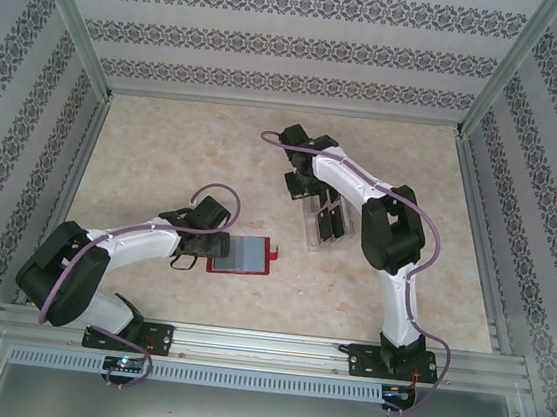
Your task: Put the credit cards into the card holder
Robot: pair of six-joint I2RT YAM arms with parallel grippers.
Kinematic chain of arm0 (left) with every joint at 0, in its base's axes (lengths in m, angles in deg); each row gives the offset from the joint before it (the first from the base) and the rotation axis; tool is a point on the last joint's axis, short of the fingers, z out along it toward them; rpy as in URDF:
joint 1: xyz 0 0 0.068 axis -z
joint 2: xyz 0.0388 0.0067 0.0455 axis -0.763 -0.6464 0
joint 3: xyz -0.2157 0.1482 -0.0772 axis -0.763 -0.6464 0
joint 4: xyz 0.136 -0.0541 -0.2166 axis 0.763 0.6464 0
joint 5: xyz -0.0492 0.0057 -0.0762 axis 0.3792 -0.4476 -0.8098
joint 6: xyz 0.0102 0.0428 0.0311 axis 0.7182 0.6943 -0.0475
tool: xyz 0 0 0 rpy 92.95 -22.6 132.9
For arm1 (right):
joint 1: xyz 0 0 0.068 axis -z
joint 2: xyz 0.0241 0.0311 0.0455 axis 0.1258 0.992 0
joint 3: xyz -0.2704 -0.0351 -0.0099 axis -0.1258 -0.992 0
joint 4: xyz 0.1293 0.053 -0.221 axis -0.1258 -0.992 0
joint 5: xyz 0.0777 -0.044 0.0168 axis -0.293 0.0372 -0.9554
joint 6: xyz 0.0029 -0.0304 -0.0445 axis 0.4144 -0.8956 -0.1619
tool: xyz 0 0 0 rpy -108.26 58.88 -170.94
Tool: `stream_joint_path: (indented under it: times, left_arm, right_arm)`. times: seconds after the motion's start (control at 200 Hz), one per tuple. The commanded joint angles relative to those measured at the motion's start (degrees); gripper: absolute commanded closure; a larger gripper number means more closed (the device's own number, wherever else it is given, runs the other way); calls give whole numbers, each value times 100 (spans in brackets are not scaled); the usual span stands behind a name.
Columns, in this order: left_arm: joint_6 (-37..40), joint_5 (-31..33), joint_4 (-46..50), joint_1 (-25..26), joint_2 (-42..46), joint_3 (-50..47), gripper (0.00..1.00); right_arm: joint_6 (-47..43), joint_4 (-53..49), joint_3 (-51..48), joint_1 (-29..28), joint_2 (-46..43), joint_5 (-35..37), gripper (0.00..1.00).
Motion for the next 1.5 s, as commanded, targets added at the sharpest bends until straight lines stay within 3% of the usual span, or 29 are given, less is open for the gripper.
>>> stream_joint_path:
  times: [0.0,0.045,0.235,0.555,0.794,1.114,1.264,1.494]
  left_arm:
    - [55,143,104,78,56,23,27]
    - [54,144,121,77,56,32,27]
    - [66,152,139,82,61,49,27]
    - [125,196,252,78,44,162,27]
    - [187,345,556,75,231,331,26]
    - [402,335,944,78,582,451,24]
    - [406,153,889,115,537,397,24]
    - [253,134,649,403,393,185,24]
  right_arm:
    - [-63,-170,115,57,158,-48,96]
    - [-72,-174,128,57,168,-63,100]
    - [-108,-176,109,63,-20,-107,100]
    - [10,130,-127,57,-1192,-435,100]
    - [499,675,-677,7,-2187,-1411,100]
    - [2448,3619,-3680,-320,-3924,-3272,100]
    - [3365,4984,-4935,-728,-4089,-3366,100]
    - [4100,6453,-6016,-1241,-3878,-3191,100]
